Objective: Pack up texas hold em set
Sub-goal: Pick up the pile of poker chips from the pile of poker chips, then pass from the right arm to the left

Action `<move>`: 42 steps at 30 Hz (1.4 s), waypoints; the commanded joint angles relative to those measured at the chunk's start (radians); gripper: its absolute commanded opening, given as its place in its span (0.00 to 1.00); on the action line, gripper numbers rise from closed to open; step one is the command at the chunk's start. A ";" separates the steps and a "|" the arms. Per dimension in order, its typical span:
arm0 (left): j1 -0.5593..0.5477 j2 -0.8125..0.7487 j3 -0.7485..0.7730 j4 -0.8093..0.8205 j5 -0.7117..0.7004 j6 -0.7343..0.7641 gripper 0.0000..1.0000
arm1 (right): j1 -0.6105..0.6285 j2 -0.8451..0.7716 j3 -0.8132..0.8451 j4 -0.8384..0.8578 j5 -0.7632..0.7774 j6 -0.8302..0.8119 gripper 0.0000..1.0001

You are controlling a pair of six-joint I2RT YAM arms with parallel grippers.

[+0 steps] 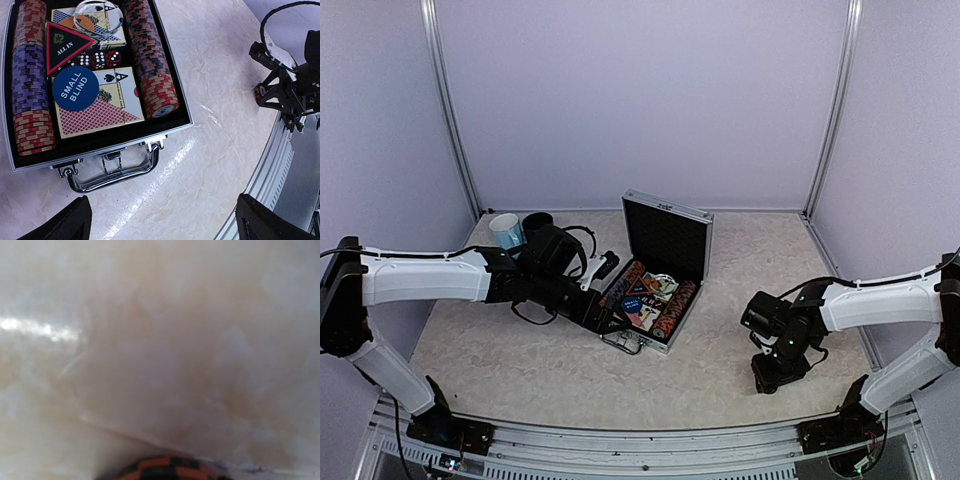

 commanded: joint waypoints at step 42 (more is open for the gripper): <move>0.023 0.131 0.023 0.272 0.313 -0.258 0.99 | 0.119 0.126 0.322 0.054 0.077 -0.180 0.30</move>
